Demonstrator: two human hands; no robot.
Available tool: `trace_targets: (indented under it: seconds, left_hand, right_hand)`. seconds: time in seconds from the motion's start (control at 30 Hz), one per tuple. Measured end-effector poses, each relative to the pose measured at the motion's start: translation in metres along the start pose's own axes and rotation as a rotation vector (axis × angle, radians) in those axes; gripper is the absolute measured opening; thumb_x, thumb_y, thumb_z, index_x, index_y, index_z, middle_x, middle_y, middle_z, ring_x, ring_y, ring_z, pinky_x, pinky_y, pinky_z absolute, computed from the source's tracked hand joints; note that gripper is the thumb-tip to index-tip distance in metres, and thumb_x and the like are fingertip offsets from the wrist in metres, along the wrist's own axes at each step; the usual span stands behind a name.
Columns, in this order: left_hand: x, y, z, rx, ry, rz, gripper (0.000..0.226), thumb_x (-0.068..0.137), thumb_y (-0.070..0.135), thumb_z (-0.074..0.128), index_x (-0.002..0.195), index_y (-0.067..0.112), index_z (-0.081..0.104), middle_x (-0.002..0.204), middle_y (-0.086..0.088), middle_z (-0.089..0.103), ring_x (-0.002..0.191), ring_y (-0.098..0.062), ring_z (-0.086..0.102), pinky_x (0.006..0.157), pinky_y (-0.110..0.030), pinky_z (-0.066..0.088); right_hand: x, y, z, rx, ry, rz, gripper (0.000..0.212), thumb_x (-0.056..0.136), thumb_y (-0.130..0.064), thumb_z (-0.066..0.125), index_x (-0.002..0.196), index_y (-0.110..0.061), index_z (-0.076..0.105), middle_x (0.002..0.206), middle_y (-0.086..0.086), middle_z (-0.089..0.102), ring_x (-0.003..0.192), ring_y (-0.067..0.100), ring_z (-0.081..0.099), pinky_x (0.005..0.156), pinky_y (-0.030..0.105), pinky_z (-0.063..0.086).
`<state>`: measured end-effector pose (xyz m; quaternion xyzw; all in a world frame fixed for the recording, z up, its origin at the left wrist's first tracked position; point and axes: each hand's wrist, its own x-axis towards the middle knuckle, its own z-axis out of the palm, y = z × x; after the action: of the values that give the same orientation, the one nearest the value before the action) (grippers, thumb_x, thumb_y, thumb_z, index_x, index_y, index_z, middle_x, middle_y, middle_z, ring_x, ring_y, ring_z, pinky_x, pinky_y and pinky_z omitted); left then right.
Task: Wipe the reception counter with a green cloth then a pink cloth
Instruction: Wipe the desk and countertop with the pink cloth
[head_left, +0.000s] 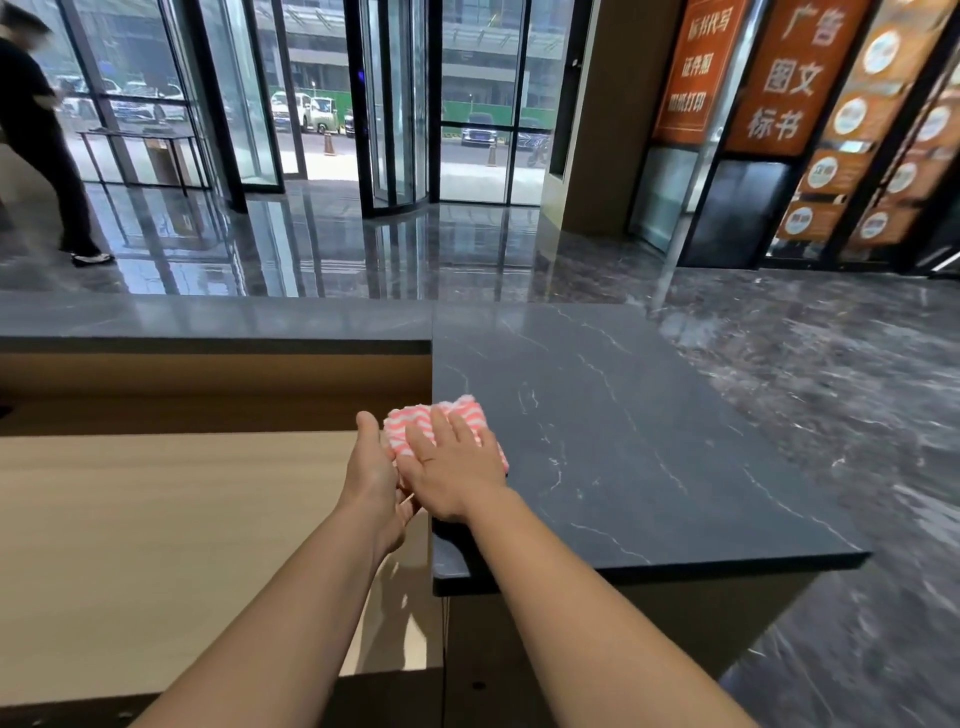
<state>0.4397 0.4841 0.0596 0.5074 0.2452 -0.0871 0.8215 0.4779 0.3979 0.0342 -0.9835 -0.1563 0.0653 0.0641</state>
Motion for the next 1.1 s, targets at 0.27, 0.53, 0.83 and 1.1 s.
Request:
trace_targets:
  seconds: [0.27,0.53,0.83,1.1]
  left_hand:
    - [0.000,0.004,0.022,0.102,0.079,0.041,0.081,0.093,0.069,0.023,0.151,0.012,0.027,0.151,-0.013,0.038,0.139,-0.025,0.036,0.110,-0.042,0.032]
    - [0.002,0.000,0.026,0.126,0.091,0.053,0.079,0.095,0.067,0.023,0.151,0.011,0.026,0.145,-0.013,0.047,0.131,-0.027,0.046,0.110,-0.043,0.036]
    - [-0.004,-0.005,0.018,0.057,0.038,0.039,0.081,0.094,0.067,0.024,0.151,0.009,0.025,0.148,-0.012,0.044,0.134,-0.026,0.044,0.113,-0.041,0.035]
    - [-0.023,-0.005,-0.002,-0.032,0.025,0.021,0.082,0.094,0.068,0.024,0.146,0.005,0.032,0.137,-0.015,0.054,0.118,-0.032,0.056,0.099,-0.044,0.046]
  right_hand:
    - [-0.010,0.089,-0.019,0.010,0.043,0.150,0.054,0.103,-0.045,0.012,0.155,-0.032,0.004,0.164,-0.002,-0.004,0.150,0.015,-0.006,0.118,0.040,-0.004]
    - [-0.038,0.217,-0.040,0.035,0.023,0.536,0.057,0.101,-0.051,0.013,0.155,-0.034,0.005,0.163,-0.004,-0.005,0.150,0.015,-0.004,0.120,0.043,0.002]
    - [-0.019,0.127,-0.025,0.025,0.035,0.417,0.056,0.102,-0.043,0.009,0.156,-0.029,0.001,0.163,0.003,-0.007,0.150,0.022,-0.007,0.119,0.046,-0.007]
    - [-0.029,-0.012,0.007,-0.045,0.034,0.082,0.059,0.103,-0.045,0.015,0.155,-0.026,-0.004,0.162,0.005,-0.014,0.148,0.025,-0.016,0.115,0.051,-0.014]
